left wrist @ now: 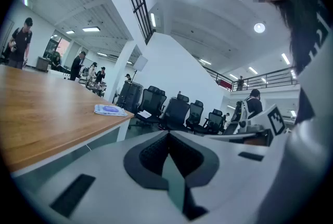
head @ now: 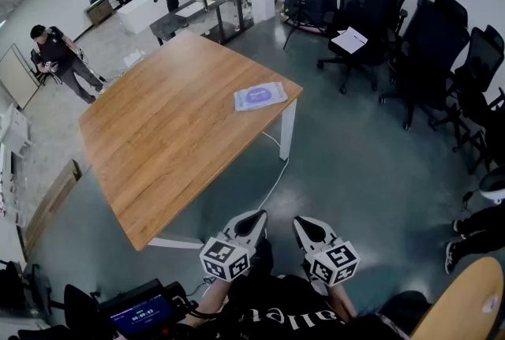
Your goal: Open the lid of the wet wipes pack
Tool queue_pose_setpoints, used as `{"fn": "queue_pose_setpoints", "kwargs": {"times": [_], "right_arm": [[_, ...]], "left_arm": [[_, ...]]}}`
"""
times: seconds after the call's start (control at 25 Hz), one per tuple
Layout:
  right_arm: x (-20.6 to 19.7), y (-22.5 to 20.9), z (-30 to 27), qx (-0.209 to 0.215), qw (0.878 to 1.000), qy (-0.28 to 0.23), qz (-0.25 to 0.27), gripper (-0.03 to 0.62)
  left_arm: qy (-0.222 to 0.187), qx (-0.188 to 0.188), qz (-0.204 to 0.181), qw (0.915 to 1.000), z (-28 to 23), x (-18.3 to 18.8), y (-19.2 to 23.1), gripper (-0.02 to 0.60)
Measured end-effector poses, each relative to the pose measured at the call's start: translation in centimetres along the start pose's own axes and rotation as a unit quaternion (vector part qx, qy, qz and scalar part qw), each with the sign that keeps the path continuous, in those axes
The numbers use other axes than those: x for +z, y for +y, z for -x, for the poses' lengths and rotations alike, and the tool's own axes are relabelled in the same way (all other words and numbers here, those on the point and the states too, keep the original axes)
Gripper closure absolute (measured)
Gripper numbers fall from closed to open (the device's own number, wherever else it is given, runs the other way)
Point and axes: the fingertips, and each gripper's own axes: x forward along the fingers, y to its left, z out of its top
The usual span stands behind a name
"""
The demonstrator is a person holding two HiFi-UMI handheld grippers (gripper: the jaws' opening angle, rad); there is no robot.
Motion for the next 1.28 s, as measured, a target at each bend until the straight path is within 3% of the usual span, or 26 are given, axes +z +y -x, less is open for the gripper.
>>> {"fn": "queue_pose_setpoints", "kwargs": {"times": [0.28,0.6,1.0,1.12,1.28], "right_arm": [[4.6,-2.8,-8.4,-0.007,1.0,-0.01,-0.002,0.583],[8.2,-5.9,-17.8,-0.012,1.0,-0.018,0.004,0.583],[10.1,-8.7,-21.4,-0.028,1.0,0.007,0.009,0.583],[10.7,-10.0,-22.9,-0.021,1.0,0.016,0.005,0.583],[11.7,-12.5,-26.3,0.006,1.0,0.025,-0.002,0.583]], "left_arm": [[0.001,-0.012,-0.02,0.9997,-4.9,5.8,7.2,0.58],[0.009,-0.034,-0.022,0.9991,-9.9,9.5,15.3,0.58],[0.014,-0.051,-0.001,0.9986,-14.2,11.3,18.7,0.58],[0.023,-0.041,0.006,0.9988,-14.8,11.2,19.7,0.58],[0.025,0.005,0.025,0.9994,-16.2,11.6,23.5,0.58]]}}
